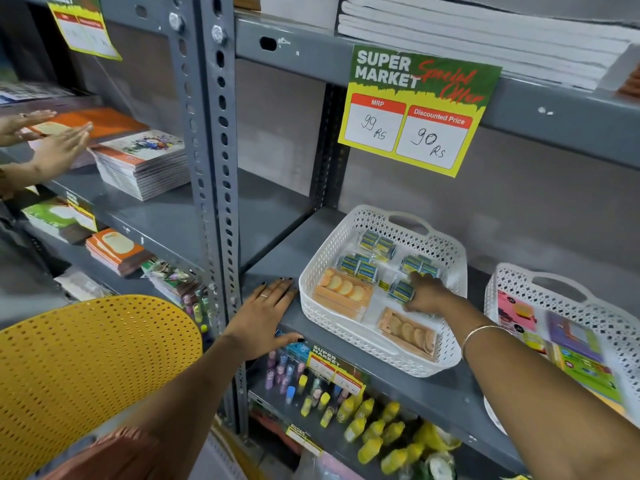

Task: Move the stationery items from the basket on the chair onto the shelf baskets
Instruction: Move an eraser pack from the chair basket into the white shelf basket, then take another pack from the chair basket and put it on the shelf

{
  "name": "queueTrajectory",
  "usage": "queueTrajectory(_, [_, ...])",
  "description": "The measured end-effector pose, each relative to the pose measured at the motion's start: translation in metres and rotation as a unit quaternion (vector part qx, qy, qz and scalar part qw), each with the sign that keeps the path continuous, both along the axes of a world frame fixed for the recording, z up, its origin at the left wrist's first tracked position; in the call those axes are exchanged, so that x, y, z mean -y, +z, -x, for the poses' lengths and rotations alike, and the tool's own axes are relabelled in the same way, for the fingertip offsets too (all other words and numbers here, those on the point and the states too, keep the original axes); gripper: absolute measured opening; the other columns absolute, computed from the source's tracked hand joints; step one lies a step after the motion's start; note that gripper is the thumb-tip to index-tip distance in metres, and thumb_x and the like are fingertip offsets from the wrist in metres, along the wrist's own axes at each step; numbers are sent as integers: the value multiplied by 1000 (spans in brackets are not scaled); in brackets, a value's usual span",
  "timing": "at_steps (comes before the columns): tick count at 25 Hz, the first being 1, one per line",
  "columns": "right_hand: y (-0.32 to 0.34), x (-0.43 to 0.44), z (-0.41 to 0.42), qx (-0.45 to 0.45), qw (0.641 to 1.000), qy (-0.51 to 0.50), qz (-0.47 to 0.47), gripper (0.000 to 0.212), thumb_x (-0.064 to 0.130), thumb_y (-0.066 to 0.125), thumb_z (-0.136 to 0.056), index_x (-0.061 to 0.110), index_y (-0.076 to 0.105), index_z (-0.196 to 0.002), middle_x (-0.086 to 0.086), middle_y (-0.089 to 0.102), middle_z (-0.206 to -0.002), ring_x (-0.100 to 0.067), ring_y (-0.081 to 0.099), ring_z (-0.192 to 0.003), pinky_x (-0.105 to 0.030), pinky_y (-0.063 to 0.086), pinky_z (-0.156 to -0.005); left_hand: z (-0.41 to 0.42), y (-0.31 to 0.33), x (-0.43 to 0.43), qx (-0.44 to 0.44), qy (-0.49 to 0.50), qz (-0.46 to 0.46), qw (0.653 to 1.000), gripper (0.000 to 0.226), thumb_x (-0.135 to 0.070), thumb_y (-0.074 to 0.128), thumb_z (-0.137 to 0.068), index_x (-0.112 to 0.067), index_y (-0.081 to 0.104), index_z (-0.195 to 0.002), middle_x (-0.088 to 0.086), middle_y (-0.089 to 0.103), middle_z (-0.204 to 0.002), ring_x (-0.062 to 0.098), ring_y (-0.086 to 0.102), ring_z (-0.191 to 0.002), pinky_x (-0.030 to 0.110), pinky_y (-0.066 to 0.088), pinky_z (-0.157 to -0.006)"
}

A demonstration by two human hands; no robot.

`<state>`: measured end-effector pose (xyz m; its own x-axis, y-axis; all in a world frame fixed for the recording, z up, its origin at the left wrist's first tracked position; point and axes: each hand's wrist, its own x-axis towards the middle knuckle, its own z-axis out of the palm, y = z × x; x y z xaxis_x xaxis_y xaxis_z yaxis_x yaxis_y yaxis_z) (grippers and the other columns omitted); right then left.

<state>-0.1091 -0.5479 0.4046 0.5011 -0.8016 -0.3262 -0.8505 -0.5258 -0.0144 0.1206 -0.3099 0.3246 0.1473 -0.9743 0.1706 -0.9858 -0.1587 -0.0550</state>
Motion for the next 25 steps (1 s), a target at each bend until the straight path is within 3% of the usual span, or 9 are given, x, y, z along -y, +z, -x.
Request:
queueTrajectory(3, [7,-8,-1,-2,1000,9,16,91,39,74,-74,7,24,-143,-21,39,-142,-35,40,-130,-38,44,-101,1,2,-1,-4,2,-11,1000,99,-78,18,-76,-11,10,-149,7,14,-156,21,9,-142,38,4,-116])
queueTrajectory(6, [27,-30,-17,124,984,54,113,66,38,65,-82,9,38,-135,-16,45,-139,-31,41,-129,-41,44,-98,3,7,-1,-2,11,-39,999,96,-74,28,-80,-12,4,-149,6,8,-157,20,3,-142,39,4,-116])
queueTrajectory(10, [56,-79,-67,338,907,141,209,40,32,57,-88,8,55,-120,-12,63,-117,-29,58,-110,-34,49,-80,13,12,-23,35,20,-24,999,88,-68,16,-84,-11,-2,-149,6,0,-157,20,-3,-143,40,-1,-116])
queueTrajectory(14, [53,-144,-118,448,817,296,210,39,37,50,-83,7,60,-106,-8,67,-96,-16,54,-93,-25,43,-71,16,-16,-92,-4,47,-12,999,78,-64,15,-91,-7,23,-144,11,22,-151,26,14,-140,47,10,-112])
queueTrajectory(16, [34,-179,-145,448,793,367,190,39,36,51,-83,6,60,-106,-9,67,-96,-17,53,-94,-25,42,-74,13,-46,-140,-33,105,-41,993,78,-65,12,-92,-8,26,-142,12,23,-151,28,15,-140,49,11,-109])
queueTrajectory(18, [3,-214,-171,413,790,423,161,43,40,49,-83,8,59,-109,-11,67,-100,-24,58,-98,-31,48,-76,13,-80,-190,-54,166,-54,983,80,-67,16,-91,-7,30,-142,13,22,-152,30,10,-141,52,11,-108])
queueTrajectory(21, [-59,-264,-198,348,784,507,81,45,40,50,-81,9,56,-113,-14,66,-105,-30,61,-101,-37,56,-69,26,-128,-260,-107,244,-88,960,82,-69,21,-89,-7,29,-142,14,21,-152,31,6,-142,54,12,-107])
queueTrajectory(25, [-159,-328,-206,225,778,586,-15,45,29,69,-77,5,57,-113,-14,63,-104,-34,61,-101,-40,58,-72,63,-189,-336,-188,305,-131,925,84,-70,25,-87,-6,38,-139,16,30,-149,33,18,-138,55,14,-105])
